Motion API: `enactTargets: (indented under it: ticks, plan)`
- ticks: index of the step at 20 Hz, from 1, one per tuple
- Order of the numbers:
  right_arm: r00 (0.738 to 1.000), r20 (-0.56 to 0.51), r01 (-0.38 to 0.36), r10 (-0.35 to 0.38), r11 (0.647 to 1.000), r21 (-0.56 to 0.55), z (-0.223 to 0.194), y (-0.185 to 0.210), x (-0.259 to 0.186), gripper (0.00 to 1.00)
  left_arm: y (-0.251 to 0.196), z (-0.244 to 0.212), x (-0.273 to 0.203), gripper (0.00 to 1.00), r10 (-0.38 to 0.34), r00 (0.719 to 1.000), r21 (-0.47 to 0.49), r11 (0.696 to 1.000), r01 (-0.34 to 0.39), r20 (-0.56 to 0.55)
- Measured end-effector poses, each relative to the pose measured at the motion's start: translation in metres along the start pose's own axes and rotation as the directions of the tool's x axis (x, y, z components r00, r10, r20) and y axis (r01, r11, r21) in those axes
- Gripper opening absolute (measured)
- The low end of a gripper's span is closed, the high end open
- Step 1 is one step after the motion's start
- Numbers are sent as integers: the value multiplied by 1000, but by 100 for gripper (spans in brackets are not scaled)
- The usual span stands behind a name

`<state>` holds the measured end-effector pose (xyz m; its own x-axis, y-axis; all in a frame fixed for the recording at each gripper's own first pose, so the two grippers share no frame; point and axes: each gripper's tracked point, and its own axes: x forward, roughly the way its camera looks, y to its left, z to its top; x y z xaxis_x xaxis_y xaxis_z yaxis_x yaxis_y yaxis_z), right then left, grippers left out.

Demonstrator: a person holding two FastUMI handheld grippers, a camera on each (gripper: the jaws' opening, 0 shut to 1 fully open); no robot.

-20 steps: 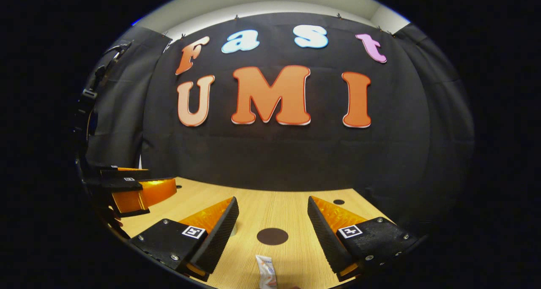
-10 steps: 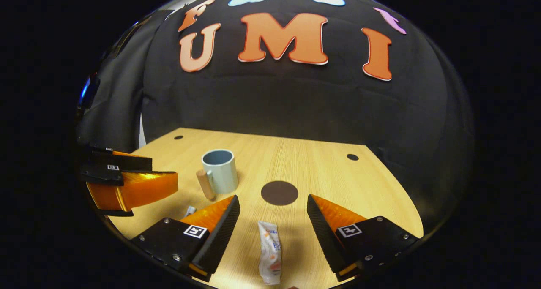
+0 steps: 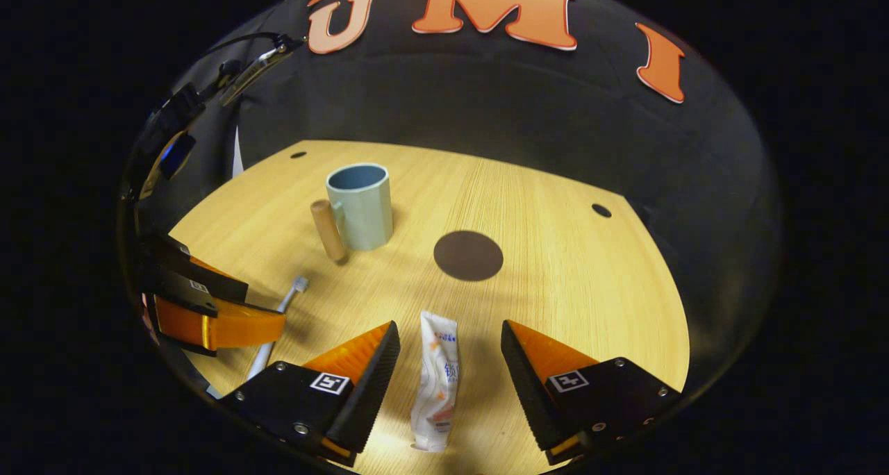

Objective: Put the toothbrush and toothpaste on the desktop into the cup, then pick up the cup and place it on the coaster on the desktop.

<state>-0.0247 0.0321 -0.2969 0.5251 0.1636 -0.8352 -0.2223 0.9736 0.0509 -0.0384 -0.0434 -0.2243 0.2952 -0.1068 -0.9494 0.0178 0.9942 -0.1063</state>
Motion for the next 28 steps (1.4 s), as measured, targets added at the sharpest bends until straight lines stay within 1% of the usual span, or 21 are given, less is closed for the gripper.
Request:
enactTargets:
  ticks: [3,6,8,9,10,11,13,14,15,17,18,19,20,21,22,23,24,25,26,27,28]
  plan:
    - [989,-142,-44,43,999,0,-29,11,6,83,-8,-9,1,89,5,995,-26,1000,-8,-103]
    - [979,-203,-31,22,999,-40,-42,9,15,83,2,1,-7,89,24,983,-61,998,-35,-181]
    - [970,-240,-31,27,999,-13,-47,9,20,81,7,-2,0,89,18,977,-75,997,-35,-213]
    - [964,-264,-35,36,999,10,-51,9,23,81,9,-3,3,86,22,974,-75,996,-40,-224]
    - [957,-288,-34,40,999,27,-55,7,27,75,8,-5,6,86,24,971,-77,996,-44,-239]
    - [952,-300,-40,55,998,57,-52,7,26,77,5,-10,9,89,36,966,-77,995,-57,-257]
    - [944,-325,-31,58,996,87,-56,5,29,70,5,-7,11,86,50,965,-71,995,-71,-258]
    - [944,-326,-26,55,995,92,-55,4,29,67,4,-8,12,86,61,963,-68,994,-82,-262]
    - [939,-338,-27,56,996,90,-56,4,28,66,4,-9,13,84,68,961,-64,994,-89,-269]
    - [937,-345,-29,56,996,82,-58,6,27,57,5,-10,17,86,91,956,-59,992,-111,-279]
    - [936,-346,-31,57,996,81,-59,12,30,48,7,-9,17,84,103,955,-58,991,-124,-279]
    - [938,-342,-37,62,996,78,-57,14,31,42,8,-7,17,82,115,954,-53,989,-135,-276]
    - [939,-335,-54,76,996,73,-57,11,26,34,6,-5,18,81,119,954,-46,989,-137,-275]
    - [941,-325,-67,90,994,81,-54,12,23,30,7,-3,19,76,136,954,-38,988,-151,-266]
    - [943,-319,-68,92,994,87,-54,13,22,21,11,-5,18,75,135,957,-38,988,-150,-257]
    - [944,-314,-75,100,993,91,-53,13,23,20,11,-5,20,64,118,960,-26,991,-129,-256]
    - [946,-306,-79,105,992,96,-52,11,24,20,17,-4,18,62,116,962,-9,992,-122,-245]
    - [946,-305,-80,107,992,102,-51,10,24,20,22,-4,19,55,119,964,-5,992,-124,-236]
    - [947,-302,-81,108,992,100,-52,12,24,18,26,-4,17,45,121,964,8,992,-122,-235]
    - [948,-298,-89,114,991,95,-51,13,24,17,27,-3,16,29,115,967,21,993,-114,-229]
    - [947,-294,-102,127,990,99,-51,13,24,17,27,-4,15,25,104,968,44,994,-97,-226]
